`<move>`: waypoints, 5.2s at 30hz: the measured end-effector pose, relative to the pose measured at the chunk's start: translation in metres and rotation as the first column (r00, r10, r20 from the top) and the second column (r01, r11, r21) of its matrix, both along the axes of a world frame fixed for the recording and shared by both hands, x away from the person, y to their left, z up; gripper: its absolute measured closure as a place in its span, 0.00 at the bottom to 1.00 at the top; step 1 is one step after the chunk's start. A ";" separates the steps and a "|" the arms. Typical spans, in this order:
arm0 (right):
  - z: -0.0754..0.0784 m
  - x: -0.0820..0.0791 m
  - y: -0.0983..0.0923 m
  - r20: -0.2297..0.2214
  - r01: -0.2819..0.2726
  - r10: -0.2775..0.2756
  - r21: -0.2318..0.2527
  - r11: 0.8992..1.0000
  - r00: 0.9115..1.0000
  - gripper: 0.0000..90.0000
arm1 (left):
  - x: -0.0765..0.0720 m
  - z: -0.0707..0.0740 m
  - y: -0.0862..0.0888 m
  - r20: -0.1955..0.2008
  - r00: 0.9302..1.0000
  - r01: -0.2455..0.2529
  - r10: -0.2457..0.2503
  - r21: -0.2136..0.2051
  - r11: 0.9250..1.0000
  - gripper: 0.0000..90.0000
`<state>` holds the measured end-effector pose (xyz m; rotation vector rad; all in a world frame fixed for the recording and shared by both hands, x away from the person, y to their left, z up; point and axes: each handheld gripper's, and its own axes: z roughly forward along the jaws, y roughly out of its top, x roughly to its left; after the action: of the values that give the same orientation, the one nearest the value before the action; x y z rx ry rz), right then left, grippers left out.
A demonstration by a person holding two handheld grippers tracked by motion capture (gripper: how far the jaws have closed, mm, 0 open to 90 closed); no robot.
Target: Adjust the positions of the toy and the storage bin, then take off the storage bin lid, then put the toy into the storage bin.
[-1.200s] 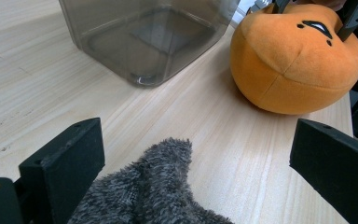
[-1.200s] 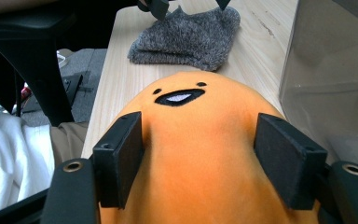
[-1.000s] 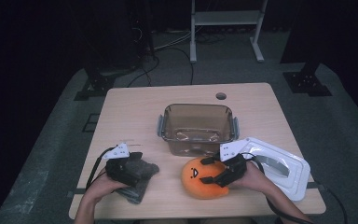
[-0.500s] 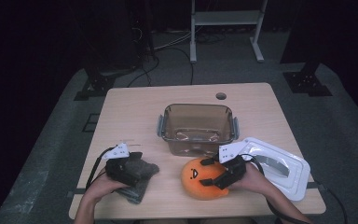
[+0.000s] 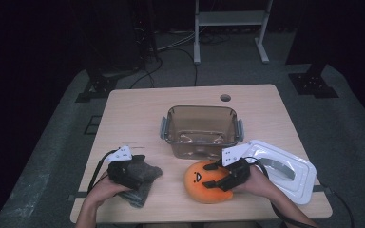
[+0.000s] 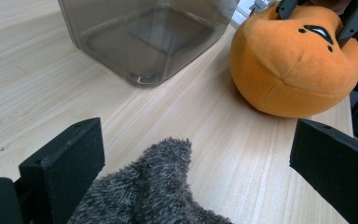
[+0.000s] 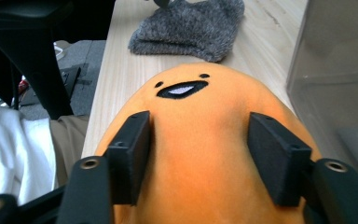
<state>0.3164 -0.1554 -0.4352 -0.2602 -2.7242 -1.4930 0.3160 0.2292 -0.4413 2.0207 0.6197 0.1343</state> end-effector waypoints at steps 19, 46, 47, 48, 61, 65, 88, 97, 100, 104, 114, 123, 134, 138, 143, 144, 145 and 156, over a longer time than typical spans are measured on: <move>0.004 -0.005 0.003 0.001 -0.026 0.026 -0.015 1.000 1.000 0.71 | 0.000 0.000 0.000 -0.001 1.000 -0.002 0.002 -0.002 1.000 0.03; 0.025 0.001 0.005 -0.068 -0.056 0.057 0.019 0.998 0.996 0.80 | 0.000 0.001 0.004 -0.003 1.000 -0.014 0.014 -0.014 1.000 0.03; 0.027 0.001 0.005 -0.066 -0.057 0.059 0.023 0.998 0.996 0.80 | 0.000 0.000 0.004 -0.003 1.000 -0.015 0.015 -0.015 1.000 0.03; 0.028 0.001 0.005 -0.068 -0.060 0.061 0.026 0.998 0.996 0.80 | 0.000 0.001 0.004 -0.004 1.000 -0.015 0.015 -0.015 1.000 0.03; 0.069 -0.001 0.003 -0.025 -0.085 0.087 0.060 0.995 0.996 0.80 | 0.000 0.001 0.005 -0.001 1.000 -0.014 0.014 -0.017 1.000 0.03; 0.085 -0.001 0.003 -0.007 -0.091 0.092 0.071 0.993 0.996 0.80 | 0.001 0.001 0.005 -0.002 1.000 -0.012 0.012 -0.017 1.000 0.03; 0.155 0.016 0.014 0.094 -0.112 0.104 0.080 0.991 0.990 0.80 | 0.003 -0.001 0.006 -0.009 1.000 -0.011 0.011 -0.025 1.000 0.03; 0.163 0.033 0.014 0.088 -0.091 0.085 0.077 0.993 0.993 0.80 | 0.003 -0.001 0.007 -0.010 1.000 -0.008 0.007 -0.026 1.000 0.03; 0.168 0.040 0.015 0.099 -0.085 0.078 0.069 0.994 0.992 0.80 | 0.004 -0.001 0.008 -0.006 1.000 -0.008 0.008 -0.023 1.000 0.03; 0.178 0.048 0.014 0.107 -0.077 0.069 0.069 0.995 0.992 0.80 | 0.004 -0.002 0.007 -0.012 1.000 -0.009 0.009 -0.023 1.000 0.03; 0.189 0.056 0.012 0.120 -0.055 0.045 0.082 0.995 0.992 0.80 | 0.004 -0.002 0.007 -0.012 1.000 -0.008 0.008 -0.023 1.000 0.03; 0.186 0.064 0.009 0.111 -0.041 0.033 0.075 0.996 0.993 0.80 | 0.003 -0.003 0.007 -0.015 1.000 -0.009 0.009 -0.024 1.000 0.03; 0.186 0.085 0.010 0.110 -0.027 0.019 0.074 0.997 0.994 0.80 | 0.003 -0.002 0.007 -0.015 1.000 -0.005 0.005 -0.026 1.000 0.03; 0.185 0.092 0.011 0.109 -0.015 0.008 0.065 0.998 0.994 0.79 | 0.003 -0.002 0.007 -0.013 1.000 -0.004 0.004 -0.029 1.000 0.03; 0.179 0.101 0.011 0.109 -0.005 -0.002 0.059 0.998 0.994 0.79 | 0.003 -0.002 0.007 -0.014 1.000 -0.001 0.001 -0.029 1.000 0.03; 0.178 0.102 0.011 0.109 -0.004 -0.002 0.056 0.998 0.994 0.79 | 0.003 -0.002 0.007 -0.015 1.000 -0.001 0.001 -0.029 1.000 0.03; 0.176 0.104 0.011 0.110 -0.002 -0.003 0.047 0.999 0.994 0.79 | 0.003 -0.003 0.008 -0.016 1.000 -0.002 0.001 -0.029 1.000 0.03; 0.163 0.120 0.013 0.090 0.021 -0.025 0.044 0.999 0.996 0.79 | 0.004 -0.003 0.007 -0.017 1.000 0.001 -0.002 -0.039 0.999 0.03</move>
<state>0.4363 -0.1422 -0.2723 -0.2293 -2.7638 -1.6057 0.3204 0.2366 -0.4441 1.9866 0.6270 0.1037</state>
